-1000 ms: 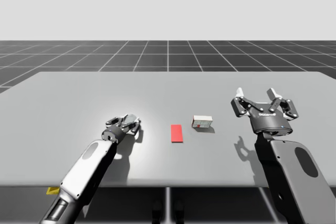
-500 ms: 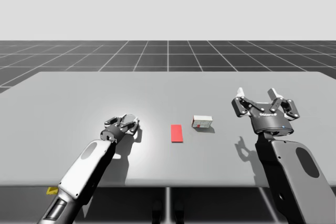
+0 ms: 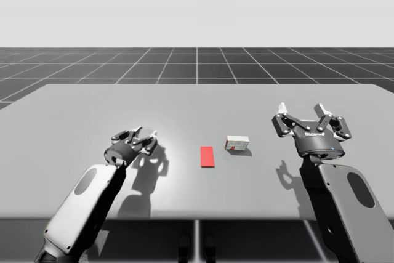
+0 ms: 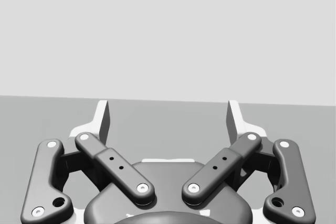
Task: Look at the card. If it is red, pick the object on the left. If it is green, pick the object on the right.
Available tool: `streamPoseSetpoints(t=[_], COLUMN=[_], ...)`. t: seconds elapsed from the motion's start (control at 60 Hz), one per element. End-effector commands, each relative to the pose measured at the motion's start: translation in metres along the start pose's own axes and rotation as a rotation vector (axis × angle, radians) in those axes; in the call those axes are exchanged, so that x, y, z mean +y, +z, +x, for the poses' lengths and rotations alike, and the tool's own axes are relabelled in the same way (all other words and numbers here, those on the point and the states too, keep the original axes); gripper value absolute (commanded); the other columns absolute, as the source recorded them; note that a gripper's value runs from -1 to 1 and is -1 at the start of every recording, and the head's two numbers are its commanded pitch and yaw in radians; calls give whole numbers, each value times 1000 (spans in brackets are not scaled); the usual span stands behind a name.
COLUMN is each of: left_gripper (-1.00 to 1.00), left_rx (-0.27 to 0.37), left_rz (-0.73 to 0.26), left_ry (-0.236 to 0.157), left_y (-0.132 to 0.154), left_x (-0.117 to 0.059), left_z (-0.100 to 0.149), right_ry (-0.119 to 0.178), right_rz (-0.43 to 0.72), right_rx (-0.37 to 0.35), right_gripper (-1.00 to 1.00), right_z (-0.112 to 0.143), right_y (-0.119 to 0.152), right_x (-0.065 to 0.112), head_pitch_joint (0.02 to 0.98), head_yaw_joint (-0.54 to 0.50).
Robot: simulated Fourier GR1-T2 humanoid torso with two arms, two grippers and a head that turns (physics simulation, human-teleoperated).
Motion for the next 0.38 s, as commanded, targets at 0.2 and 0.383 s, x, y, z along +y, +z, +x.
streamPoseSetpoints(t=[0.2, 0.383], left_gripper=[1000, 1000], left_rx=[-215, -381], left_rz=[-62, -32], left_ry=[-69, -61], left_y=[20, 48], left_x=[6, 7], left_z=[104, 154], right_ry=[-3, 4], right_rz=[6, 22], right_rx=[8, 13], right_gripper=[-1000, -1000], right_z=[0, -2], right_y=[-1, -1], right_x=[-1, 1], head_pitch_joint=[426, 429], head_yaw_joint=[292, 286])
